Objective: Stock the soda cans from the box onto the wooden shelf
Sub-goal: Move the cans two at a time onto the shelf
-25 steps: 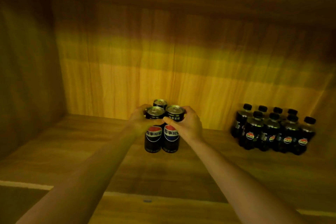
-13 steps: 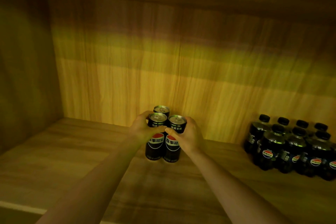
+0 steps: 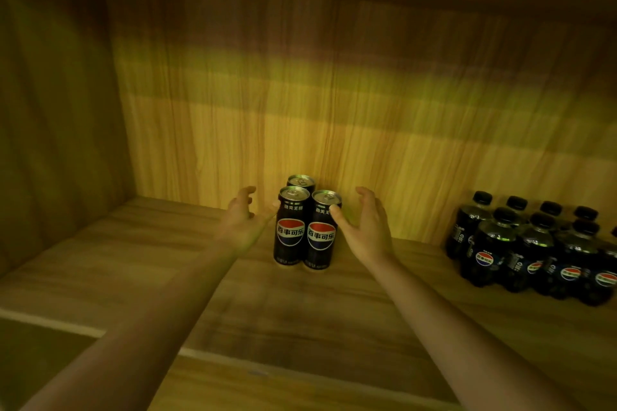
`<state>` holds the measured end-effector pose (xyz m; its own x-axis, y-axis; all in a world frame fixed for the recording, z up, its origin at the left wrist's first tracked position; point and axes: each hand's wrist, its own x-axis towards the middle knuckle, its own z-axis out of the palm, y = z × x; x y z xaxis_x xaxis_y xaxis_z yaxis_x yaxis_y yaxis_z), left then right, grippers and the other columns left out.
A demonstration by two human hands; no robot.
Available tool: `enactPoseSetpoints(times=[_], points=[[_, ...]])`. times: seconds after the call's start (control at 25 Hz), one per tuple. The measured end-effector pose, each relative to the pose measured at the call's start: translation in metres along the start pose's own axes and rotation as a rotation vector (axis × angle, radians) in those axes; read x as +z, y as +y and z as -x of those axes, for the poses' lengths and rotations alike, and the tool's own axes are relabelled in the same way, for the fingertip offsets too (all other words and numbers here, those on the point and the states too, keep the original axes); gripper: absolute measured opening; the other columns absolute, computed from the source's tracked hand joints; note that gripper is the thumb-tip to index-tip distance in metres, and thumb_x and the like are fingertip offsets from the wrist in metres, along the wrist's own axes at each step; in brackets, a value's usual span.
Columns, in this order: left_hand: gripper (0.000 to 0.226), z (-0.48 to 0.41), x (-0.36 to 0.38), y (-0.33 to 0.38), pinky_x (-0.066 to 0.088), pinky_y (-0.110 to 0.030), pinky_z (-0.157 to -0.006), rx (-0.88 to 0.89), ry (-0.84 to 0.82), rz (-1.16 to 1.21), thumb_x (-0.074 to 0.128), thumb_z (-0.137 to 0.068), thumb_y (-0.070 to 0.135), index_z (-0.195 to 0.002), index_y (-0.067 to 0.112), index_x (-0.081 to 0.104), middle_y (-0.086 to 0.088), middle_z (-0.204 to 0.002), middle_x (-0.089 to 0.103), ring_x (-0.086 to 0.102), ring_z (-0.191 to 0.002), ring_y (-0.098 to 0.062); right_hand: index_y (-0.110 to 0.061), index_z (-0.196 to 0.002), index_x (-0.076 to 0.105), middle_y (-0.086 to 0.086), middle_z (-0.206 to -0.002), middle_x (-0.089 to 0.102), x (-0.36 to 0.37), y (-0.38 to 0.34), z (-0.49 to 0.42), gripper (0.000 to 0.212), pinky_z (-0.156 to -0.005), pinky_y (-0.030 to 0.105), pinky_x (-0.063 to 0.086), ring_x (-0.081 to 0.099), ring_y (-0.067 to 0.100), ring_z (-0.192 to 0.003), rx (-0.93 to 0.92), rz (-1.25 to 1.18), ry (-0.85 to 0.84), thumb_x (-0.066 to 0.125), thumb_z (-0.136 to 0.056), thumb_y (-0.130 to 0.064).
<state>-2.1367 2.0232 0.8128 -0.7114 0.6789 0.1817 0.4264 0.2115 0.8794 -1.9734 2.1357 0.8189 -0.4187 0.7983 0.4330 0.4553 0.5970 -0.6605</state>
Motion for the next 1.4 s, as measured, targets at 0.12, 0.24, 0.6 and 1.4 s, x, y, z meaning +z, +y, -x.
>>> enactPoseSetpoints(times=[0.12, 0.24, 0.6, 1.4], points=[[0.063, 0.035, -0.030, 0.008, 0.047, -0.037, -0.094, 0.120, 0.009, -0.294, 0.062, -0.082, 0.037, -0.136, 0.020, 0.034, -0.008, -0.138, 0.047, 0.051, -0.118, -0.024, -0.013, -0.134, 0.037, 0.008, -0.139, 0.043, -0.023, -0.026, 0.017, 0.060, -0.104, 0.035, 0.036, 0.040, 0.023, -0.128, -0.134, 0.204, -0.073, 0.057, -0.085, -0.040], [0.066, 0.078, -0.057, 0.020, 0.040, -0.038, -0.102, 0.226, -0.086, -0.662, 0.055, -0.084, 0.046, -0.139, 0.017, 0.031, -0.010, -0.142, 0.044, 0.046, -0.126, -0.027, -0.013, -0.134, 0.037, 0.008, -0.138, 0.046, -0.041, -0.067, 0.045, 0.063, -0.106, 0.038, 0.035, 0.042, 0.025, -0.127, -0.256, 0.444, -0.207, 0.060, -0.082, -0.039], [0.087, 0.220, -0.173, -0.005, 0.012, -0.043, -0.117, 0.277, -0.378, -1.023, 0.037, -0.082, 0.066, -0.147, 0.016, 0.010, -0.008, -0.157, 0.014, 0.016, -0.144, -0.027, -0.008, -0.135, 0.037, 0.013, -0.141, 0.043, -0.032, -0.179, 0.218, 0.075, -0.112, 0.045, 0.028, 0.039, 0.030, -0.130, -0.202, 0.614, -0.397, 0.063, -0.077, -0.047], [0.084, 0.409, -0.181, -0.240, 0.020, -0.041, -0.115, 0.325, -0.425, -0.801, 0.058, -0.082, 0.045, -0.145, 0.006, 0.018, -0.016, -0.152, 0.025, 0.024, -0.140, -0.031, -0.007, -0.145, 0.011, 0.013, -0.156, 0.014, 0.112, -0.116, 0.495, 0.084, -0.118, 0.040, 0.010, 0.015, 0.027, -0.143, -0.029, 0.608, -0.668, 0.058, -0.084, -0.042]])
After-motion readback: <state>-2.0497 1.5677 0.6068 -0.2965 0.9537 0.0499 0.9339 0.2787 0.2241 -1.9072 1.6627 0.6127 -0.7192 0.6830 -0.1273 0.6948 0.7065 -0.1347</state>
